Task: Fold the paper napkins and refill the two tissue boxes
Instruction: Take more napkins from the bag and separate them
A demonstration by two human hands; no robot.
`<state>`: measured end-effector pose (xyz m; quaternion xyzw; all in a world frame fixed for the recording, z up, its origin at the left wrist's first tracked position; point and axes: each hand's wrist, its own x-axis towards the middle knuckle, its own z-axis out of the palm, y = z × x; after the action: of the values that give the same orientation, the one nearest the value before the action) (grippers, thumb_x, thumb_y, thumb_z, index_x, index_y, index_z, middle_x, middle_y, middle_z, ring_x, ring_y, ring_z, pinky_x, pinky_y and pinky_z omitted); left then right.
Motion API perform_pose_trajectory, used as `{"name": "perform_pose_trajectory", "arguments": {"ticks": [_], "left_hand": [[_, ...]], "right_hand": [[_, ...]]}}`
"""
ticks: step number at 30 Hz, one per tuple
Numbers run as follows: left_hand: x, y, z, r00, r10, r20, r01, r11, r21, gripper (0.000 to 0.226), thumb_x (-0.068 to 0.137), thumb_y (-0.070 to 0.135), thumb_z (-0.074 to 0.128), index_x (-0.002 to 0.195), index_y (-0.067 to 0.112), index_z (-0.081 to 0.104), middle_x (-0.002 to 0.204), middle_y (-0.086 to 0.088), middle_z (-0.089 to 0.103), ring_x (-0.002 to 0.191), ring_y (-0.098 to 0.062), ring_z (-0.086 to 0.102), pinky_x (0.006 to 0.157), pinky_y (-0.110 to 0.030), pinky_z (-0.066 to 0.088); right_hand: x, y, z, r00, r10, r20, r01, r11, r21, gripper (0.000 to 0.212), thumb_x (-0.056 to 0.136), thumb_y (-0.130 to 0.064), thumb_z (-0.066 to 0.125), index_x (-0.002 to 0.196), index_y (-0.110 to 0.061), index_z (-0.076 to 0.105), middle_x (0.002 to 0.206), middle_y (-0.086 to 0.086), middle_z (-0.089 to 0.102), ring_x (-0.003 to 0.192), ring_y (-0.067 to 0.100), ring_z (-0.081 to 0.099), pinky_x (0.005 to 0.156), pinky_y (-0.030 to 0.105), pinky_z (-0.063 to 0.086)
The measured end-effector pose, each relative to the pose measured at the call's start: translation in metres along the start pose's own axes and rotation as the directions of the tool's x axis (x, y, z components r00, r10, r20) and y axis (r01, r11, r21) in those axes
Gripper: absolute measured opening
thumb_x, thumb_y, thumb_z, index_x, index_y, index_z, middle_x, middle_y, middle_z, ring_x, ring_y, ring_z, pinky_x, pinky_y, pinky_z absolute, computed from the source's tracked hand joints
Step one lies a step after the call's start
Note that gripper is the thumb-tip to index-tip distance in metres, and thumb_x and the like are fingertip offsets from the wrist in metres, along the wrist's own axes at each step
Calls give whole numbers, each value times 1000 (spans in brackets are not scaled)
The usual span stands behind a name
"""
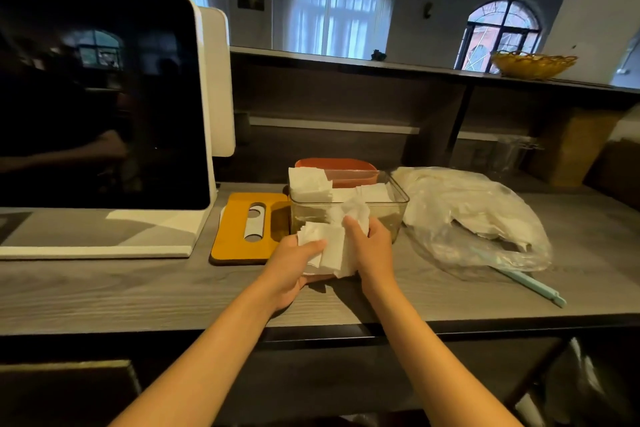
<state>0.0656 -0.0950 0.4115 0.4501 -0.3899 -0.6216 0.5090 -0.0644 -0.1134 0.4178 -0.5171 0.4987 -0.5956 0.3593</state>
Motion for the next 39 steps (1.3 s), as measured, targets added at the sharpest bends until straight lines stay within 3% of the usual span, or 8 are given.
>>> {"name": "perform_pose_trajectory", "arguments": {"ticks": [5, 12, 16, 22, 26, 31, 36, 39], "left_hand": [[2, -2, 0, 1000, 11, 4, -11, 1000, 7, 31, 99, 12, 59, 130, 15, 59, 119, -9, 70, 110, -28, 67, 79, -42, 61], [6, -3, -1, 999, 5, -50, -17, 970, -244, 28, 95, 12, 65, 122, 14, 63, 112, -8, 74, 106, -24, 69, 74, -35, 58], [5, -4, 2, 999, -32, 0, 30, 938, -345, 30, 93, 4, 63, 122, 12, 63, 113, -10, 74, 103, -24, 69, 80, -37, 57], [7, -4, 5, 1000, -12, -19, 5, 947, -321, 37, 95, -2, 59, 127, 14, 60, 119, -13, 71, 106, -29, 68, 79, -44, 57], [8, -4, 6, 999, -13, -43, 0, 957, -291, 39, 96, -3, 57, 132, 12, 58, 120, -13, 70, 103, -28, 69, 76, -44, 59], [7, -1, 4, 998, -55, -14, 49, 959, -279, 36, 99, -3, 54, 133, 8, 56, 117, -15, 71, 101, -29, 69, 71, -41, 60], [10, 2, 2, 984, -171, 53, 179, 937, -299, 34, 104, 9, 47, 138, 7, 49, 122, -20, 66, 108, -34, 65, 84, -51, 55], [9, 4, 1, 981, -173, 84, 191, 935, -298, 35, 107, 23, 40, 139, 11, 50, 122, -19, 67, 109, -34, 64, 85, -53, 54]], "right_hand": [[5, 2, -19, 996, 34, 79, -34, 999, 5, 20, 95, -9, 58, 92, -25, 69, 88, 0, 75, 77, 10, 71, 62, 23, 56], [4, 16, -11, 999, -42, -5, 42, 998, -49, 13, 97, -14, 59, 93, -19, 70, 87, 2, 74, 82, 19, 71, 67, 38, 56], [2, 16, -10, 992, -121, -19, 119, 988, -98, 13, 97, -13, 56, 94, -15, 68, 82, 1, 70, 74, 13, 68, 57, 23, 49], [5, 17, -17, 999, 46, 21, -47, 999, 18, 30, 100, -21, 54, 86, 2, 67, 81, 21, 68, 72, 22, 63, 64, 36, 47], [5, 14, -27, 988, 12, -154, -7, 999, 36, 38, 101, -23, 54, 64, -12, 50, 54, -7, 45, 50, 5, 41, 51, 24, 33], [12, -1, -42, 947, -49, -318, 87, 991, 106, 32, 100, -23, 55, 73, -7, 56, 63, 2, 51, 56, 7, 51, 50, 26, 41], [20, -36, -46, 980, -192, 52, 187, 979, 83, 25, 99, -20, 58, 97, 3, 67, 80, 6, 66, 69, 17, 65, 55, 23, 52], [24, -30, -34, 932, -100, 348, 172, 968, -182, 17, 97, -23, 62, 98, -11, 74, 87, 9, 70, 73, 22, 64, 64, 28, 48]]}}
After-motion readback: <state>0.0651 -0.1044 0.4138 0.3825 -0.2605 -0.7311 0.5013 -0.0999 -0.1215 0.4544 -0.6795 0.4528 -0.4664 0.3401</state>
